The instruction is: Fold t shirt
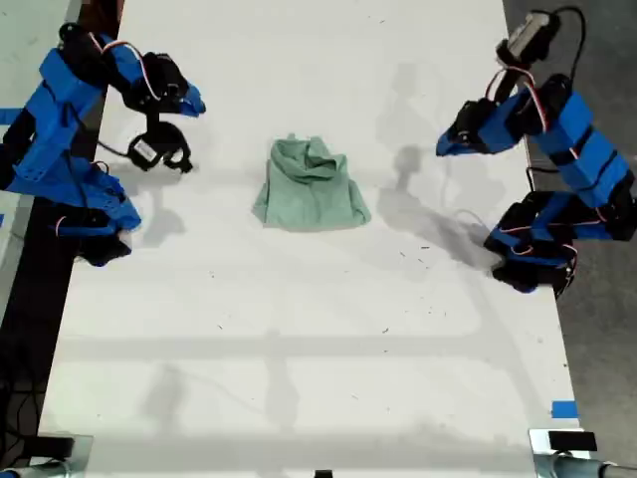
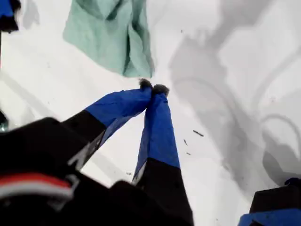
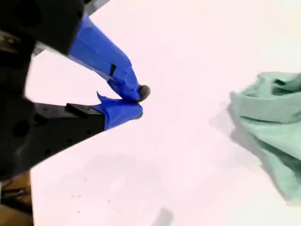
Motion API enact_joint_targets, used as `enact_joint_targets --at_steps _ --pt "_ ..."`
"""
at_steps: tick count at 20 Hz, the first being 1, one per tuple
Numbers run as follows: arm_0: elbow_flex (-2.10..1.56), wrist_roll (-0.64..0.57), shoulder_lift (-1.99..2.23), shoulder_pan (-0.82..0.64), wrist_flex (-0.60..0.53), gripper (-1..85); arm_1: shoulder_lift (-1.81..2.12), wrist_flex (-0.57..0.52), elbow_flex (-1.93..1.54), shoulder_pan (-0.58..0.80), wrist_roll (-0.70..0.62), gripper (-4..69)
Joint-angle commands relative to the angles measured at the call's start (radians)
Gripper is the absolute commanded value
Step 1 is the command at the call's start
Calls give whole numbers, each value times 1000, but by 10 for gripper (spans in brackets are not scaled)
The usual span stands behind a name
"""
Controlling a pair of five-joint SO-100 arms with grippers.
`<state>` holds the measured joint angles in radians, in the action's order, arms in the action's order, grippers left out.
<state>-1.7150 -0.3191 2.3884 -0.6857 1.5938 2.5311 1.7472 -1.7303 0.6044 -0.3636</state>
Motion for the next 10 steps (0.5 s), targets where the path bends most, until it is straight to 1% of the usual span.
enact_joint_targets --at_steps 1,2,3,5,6,7,8,9,10 --pt "-241 225 209 333 2 -2 224 -3 -268 -193 158 2" --pt "-357 304 308 387 -3 -2 316 -12 -371 -253 221 2" --pt "-476 356 425 417 -6 -2 423 -14 -471 -290 272 2" --pt "-686 420 643 437 -31 -3 650 -6 -660 -333 341 2" --pt "-713 460 698 492 -51 -3 747 -12 -739 -370 367 2" --pt "-713 497 698 531 -49 -3 813 -41 -802 -420 397 2" --pt "-713 552 675 561 -51 -3 888 -41 -864 -442 434 2" --pt "-712 583 644 581 -52 -3 976 -60 -925 -456 428 2" --pt "-713 617 621 604 -55 -3 969 -69 -936 -480 451 2"
